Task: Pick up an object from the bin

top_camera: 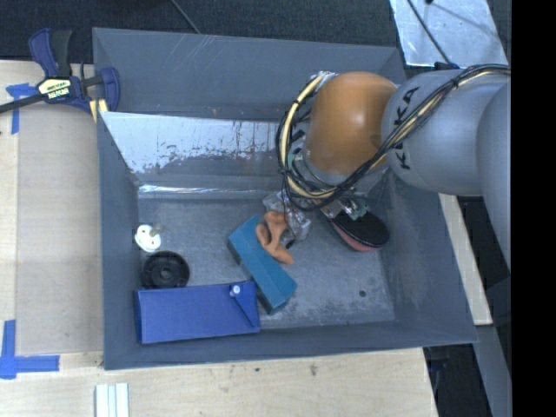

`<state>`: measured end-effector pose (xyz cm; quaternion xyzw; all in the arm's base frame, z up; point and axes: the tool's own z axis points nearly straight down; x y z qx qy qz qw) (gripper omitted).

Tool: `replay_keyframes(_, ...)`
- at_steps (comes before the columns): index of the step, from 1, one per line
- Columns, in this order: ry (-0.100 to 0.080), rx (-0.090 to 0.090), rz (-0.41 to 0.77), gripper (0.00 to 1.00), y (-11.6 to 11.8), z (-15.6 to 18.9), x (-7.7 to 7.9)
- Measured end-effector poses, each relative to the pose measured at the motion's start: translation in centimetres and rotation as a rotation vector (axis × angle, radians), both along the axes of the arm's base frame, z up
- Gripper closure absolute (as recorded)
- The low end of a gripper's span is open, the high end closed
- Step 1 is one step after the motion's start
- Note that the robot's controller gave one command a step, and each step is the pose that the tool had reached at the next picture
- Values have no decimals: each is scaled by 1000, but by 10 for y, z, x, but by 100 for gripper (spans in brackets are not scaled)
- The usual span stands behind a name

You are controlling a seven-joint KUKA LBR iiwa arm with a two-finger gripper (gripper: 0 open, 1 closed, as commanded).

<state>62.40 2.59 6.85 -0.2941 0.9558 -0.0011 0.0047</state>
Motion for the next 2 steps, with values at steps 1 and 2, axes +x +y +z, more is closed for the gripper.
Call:
replay_keyframes(1, 14, 0, 7, 100, 0, 13, -3)
replay_keyframes(2, 15, -1, 3, 100, 0, 37, -3)
